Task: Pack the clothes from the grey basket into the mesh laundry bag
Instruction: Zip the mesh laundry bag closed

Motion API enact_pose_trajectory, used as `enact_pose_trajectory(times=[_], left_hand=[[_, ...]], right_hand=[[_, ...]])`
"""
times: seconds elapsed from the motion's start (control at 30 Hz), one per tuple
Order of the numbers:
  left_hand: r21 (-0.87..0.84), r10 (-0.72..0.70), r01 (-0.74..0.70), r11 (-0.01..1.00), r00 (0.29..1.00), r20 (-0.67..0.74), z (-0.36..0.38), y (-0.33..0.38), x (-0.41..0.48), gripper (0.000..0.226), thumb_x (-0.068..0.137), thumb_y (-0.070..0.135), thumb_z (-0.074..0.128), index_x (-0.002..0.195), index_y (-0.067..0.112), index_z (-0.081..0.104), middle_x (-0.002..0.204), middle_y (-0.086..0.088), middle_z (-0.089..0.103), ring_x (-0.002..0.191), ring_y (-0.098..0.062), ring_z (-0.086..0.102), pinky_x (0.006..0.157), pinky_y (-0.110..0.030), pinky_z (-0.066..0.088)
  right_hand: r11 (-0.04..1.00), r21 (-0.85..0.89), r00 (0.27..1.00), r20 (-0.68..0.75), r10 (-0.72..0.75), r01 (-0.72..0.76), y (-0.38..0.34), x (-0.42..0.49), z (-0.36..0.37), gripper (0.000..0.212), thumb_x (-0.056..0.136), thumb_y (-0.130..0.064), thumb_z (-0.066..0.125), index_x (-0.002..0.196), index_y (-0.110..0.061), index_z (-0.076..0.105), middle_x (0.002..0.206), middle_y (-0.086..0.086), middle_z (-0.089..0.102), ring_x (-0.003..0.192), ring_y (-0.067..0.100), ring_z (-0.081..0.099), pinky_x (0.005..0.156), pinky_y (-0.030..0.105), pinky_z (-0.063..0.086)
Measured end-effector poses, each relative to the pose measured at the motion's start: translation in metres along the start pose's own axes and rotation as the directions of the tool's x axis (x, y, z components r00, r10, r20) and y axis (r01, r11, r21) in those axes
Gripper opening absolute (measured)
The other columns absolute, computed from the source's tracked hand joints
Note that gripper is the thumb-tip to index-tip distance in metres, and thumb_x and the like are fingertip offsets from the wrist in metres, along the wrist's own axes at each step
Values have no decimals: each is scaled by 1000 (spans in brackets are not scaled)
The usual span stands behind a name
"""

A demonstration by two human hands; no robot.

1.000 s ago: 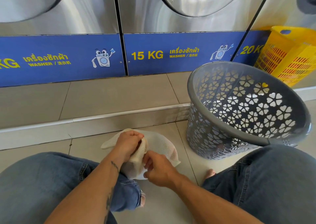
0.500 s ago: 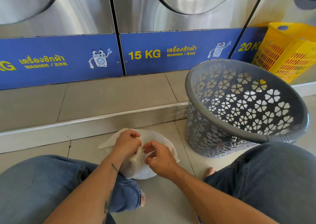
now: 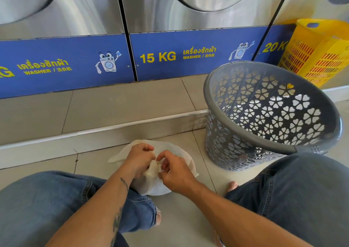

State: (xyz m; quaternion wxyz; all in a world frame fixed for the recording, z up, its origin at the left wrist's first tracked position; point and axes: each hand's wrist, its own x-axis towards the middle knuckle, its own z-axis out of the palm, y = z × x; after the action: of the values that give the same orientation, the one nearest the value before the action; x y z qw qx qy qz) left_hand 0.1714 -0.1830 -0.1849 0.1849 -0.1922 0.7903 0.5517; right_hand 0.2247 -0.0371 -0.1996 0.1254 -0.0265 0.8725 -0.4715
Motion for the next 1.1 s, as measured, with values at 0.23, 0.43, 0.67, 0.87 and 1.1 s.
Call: enact_pose_trajectory(times=[0.23,0.43,0.67,0.87,1.1], left_hand=[[23,14,-14,1000,1000,5,2,-1,3,25,82,0,63,104,14,64,101,-4,64,85,-15,58,68,-25,46],[-2,-35,35,999,997,66,-2,3,5,27,77,4,68,100,18,65,94,-11,69,75,-20,61,67,-33,50],[8,-12,11,1000,1000,23,0,5,2,32,74,-2,72,100,15,65,85,-5,64,64,-17,56,57,-29,46],[0,-15,15,1000,1000,7,2,3,2,29,76,-1,70,99,15,65,93,-9,68,70,-18,59,61,-31,49],[-42,-32,30,999,999,-41,-2,1,7,26,76,-2,69,94,18,65,94,-7,68,80,-21,65,71,-34,55]], right_hand=[[999,-14,998,-30,-51,51,4,5,2,36,81,-1,68,109,-22,67,79,-9,59,74,9,57,75,38,56],[993,-64,995,5,-98,98,6,7,-3,30,81,-11,72,107,-24,64,82,-6,62,74,11,58,71,36,55],[982,-111,987,49,-151,156,5,10,-8,30,75,-9,72,100,-24,65,76,-10,59,65,7,54,65,31,53],[985,-98,987,81,-136,144,5,9,-10,30,74,-7,71,99,-22,64,81,-2,65,68,10,58,65,29,53],[974,-147,975,165,-146,171,7,-1,2,25,71,-8,73,91,-21,65,87,-6,67,78,13,63,72,34,57]])
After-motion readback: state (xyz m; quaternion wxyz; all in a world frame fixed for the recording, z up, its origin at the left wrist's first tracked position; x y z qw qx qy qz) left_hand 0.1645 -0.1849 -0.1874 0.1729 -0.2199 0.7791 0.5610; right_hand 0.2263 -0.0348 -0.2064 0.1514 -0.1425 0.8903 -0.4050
